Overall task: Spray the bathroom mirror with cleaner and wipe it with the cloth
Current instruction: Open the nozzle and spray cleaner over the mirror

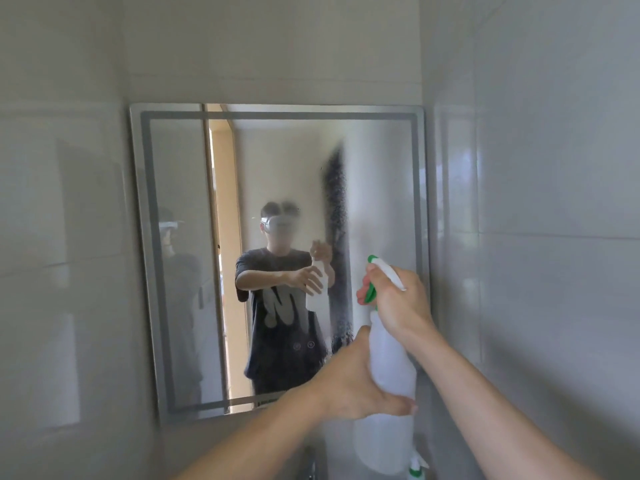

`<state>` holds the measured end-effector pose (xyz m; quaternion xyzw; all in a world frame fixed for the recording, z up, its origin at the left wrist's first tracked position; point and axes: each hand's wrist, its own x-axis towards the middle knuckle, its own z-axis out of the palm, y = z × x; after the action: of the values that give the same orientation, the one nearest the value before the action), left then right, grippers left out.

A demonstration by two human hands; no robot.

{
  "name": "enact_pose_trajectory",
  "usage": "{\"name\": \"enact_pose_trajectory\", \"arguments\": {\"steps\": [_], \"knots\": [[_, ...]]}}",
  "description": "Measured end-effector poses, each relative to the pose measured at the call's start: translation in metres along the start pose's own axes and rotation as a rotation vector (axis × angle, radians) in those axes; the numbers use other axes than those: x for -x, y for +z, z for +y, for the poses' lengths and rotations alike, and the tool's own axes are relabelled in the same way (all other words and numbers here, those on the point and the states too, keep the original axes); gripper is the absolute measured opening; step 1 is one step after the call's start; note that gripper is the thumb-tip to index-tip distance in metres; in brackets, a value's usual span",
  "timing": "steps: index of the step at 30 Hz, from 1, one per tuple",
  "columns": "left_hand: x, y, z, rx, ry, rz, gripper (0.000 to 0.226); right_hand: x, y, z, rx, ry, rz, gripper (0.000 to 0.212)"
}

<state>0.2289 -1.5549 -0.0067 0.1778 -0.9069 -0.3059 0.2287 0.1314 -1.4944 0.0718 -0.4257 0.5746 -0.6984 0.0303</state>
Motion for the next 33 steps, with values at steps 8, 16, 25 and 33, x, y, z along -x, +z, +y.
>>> {"name": "enact_pose_trajectory", "arguments": {"steps": [8,16,25,33], "knots": [[0.034,0.02,-0.015,-0.001,-0.076,0.027,0.101,0.034,0.009,0.017,0.074,0.042,0.036,0.046],[0.056,0.03,-0.024,0.088,-0.08,-0.007,0.094,0.054,0.013,0.026,0.044,0.113,-0.028,0.044],[0.075,0.045,-0.034,0.177,-0.109,-0.064,0.092,0.075,0.018,0.04,0.184,0.156,0.003,0.057],[0.079,0.054,-0.052,0.103,-0.181,-0.097,0.105,0.079,0.023,0.062,0.097,0.25,-0.057,0.04]]}}
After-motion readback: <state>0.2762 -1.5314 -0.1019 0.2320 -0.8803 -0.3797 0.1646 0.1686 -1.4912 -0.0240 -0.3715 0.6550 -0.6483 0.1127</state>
